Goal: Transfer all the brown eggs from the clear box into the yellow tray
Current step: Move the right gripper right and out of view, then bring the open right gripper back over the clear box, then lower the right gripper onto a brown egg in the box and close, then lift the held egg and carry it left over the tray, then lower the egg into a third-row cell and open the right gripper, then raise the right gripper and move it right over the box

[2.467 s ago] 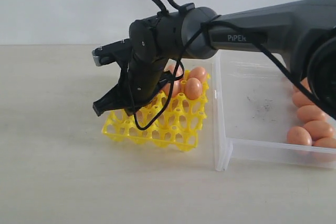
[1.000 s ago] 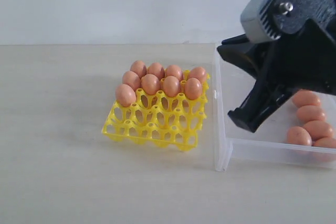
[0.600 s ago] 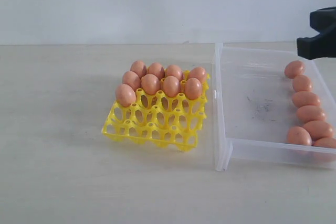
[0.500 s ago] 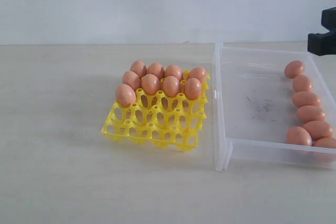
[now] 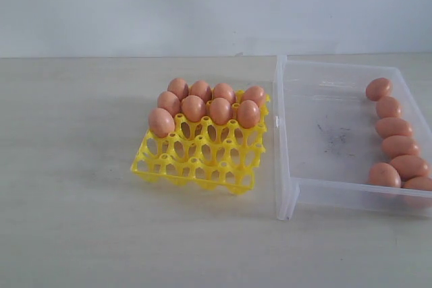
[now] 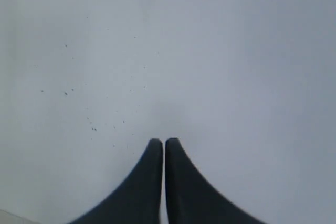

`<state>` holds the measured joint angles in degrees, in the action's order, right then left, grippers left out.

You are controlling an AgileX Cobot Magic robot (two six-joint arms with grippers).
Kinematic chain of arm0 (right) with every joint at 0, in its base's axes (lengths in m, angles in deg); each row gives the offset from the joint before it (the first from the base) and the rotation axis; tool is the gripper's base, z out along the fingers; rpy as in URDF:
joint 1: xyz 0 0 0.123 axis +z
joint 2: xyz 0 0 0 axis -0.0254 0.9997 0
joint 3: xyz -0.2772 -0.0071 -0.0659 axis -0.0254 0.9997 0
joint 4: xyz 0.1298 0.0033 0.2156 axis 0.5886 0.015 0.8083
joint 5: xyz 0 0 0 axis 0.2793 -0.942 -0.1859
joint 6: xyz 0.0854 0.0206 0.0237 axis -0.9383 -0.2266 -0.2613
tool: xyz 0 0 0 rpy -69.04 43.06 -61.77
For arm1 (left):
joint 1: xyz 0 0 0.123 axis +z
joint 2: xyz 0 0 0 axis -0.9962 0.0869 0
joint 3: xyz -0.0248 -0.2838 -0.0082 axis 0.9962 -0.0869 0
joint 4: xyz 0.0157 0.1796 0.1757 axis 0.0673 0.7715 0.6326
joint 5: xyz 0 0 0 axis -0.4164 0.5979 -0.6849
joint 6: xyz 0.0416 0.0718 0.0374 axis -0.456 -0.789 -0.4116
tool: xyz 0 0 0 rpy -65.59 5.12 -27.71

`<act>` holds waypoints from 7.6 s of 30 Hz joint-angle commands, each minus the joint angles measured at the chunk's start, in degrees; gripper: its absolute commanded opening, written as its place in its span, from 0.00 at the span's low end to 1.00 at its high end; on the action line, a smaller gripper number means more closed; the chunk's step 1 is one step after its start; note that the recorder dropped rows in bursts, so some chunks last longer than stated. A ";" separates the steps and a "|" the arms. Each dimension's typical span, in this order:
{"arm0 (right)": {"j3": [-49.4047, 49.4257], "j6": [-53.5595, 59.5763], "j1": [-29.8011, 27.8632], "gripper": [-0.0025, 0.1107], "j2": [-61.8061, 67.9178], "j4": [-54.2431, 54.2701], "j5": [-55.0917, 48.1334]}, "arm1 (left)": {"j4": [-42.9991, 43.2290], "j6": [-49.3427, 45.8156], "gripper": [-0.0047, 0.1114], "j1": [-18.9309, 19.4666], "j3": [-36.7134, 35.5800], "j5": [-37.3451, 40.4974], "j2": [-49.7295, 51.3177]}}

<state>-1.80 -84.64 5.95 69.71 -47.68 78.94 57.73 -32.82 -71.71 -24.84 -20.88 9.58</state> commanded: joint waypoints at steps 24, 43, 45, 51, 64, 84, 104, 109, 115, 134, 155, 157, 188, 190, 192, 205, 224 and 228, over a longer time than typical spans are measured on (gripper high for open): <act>0.22 24.19 9.13 0.02 -16.76 -2.50 -37.30 | -0.51 0.51 0.07 0.09 0.04 -0.63 -0.14; 7.91 -1.65 26.60 0.02 -42.22 -27.63 -58.10 | -0.51 0.51 0.07 0.09 0.04 -0.61 -0.14; 7.91 -4.64 27.87 0.02 -36.69 -27.51 -62.28 | -0.51 0.51 0.07 0.09 0.04 -0.61 -0.14; 6.33 -4.39 33.12 0.02 -19.43 -27.11 -60.79 | -0.51 0.51 0.07 0.09 0.04 -0.61 -0.14; -11.37 -15.66 33.73 0.02 15.70 -13.27 -71.06 | -0.51 0.51 0.07 0.09 0.04 -0.61 -0.14; -31.09 31.73 3.40 0.02 45.93 26.00 -91.06 | -0.51 0.51 0.07 0.09 0.04 -0.61 -0.14; -31.09 15.09 3.40 0.46 56.78 24.28 -85.84 | -0.51 0.51 0.07 0.09 0.04 -0.61 -0.14; -31.09 13.81 3.40 0.46 58.95 24.28 -82.80 | -0.51 0.51 0.07 0.09 0.04 -0.61 -0.14; -31.09 13.56 3.40 0.43 60.06 24.28 -81.01 | -0.51 0.51 0.07 0.09 0.04 -0.61 -0.14; -9.32 6.47 3.40 0.02 56.53 21.97 -2.29 | -0.51 0.51 0.07 0.09 0.04 -0.61 -0.14; -11.12 1.29 19.48 0.02 59.65 1.55 30.95 | -0.51 0.51 0.07 0.09 0.04 -0.61 -0.14; -14.35 -0.68 21.21 0.02 62.35 3.10 30.95 | -0.51 0.51 0.07 0.09 0.04 -0.61 -0.14; -31.31 4.95 25.17 0.02 80.99 6.60 11.64 | -0.51 0.51 0.07 0.09 0.04 -0.61 -0.14; -31.31 5.04 25.17 0.03 80.99 6.33 11.75 | -0.51 0.51 0.07 0.09 0.04 -0.61 -0.14; -31.31 5.04 25.17 0.11 80.99 6.33 11.75 | -0.51 0.51 0.07 0.09 0.04 -0.61 -0.14; -31.31 4.94 25.17 0.58 80.99 6.47 14.90 | -0.51 0.51 0.07 0.09 0.04 -0.61 -0.14; -31.04 -3.23 25.17 0.19 73.36 -1.99 17.78 | -0.51 0.51 0.07 0.09 0.04 -0.61 -0.14; -31.04 -10.87 25.17 0.02 73.14 -8.11 15.62 | -0.51 0.51 0.07 0.09 0.04 -0.61 -0.14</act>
<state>-33.16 -90.55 31.13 144.00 -50.79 95.50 57.73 -32.82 -71.71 -24.84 -21.11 9.58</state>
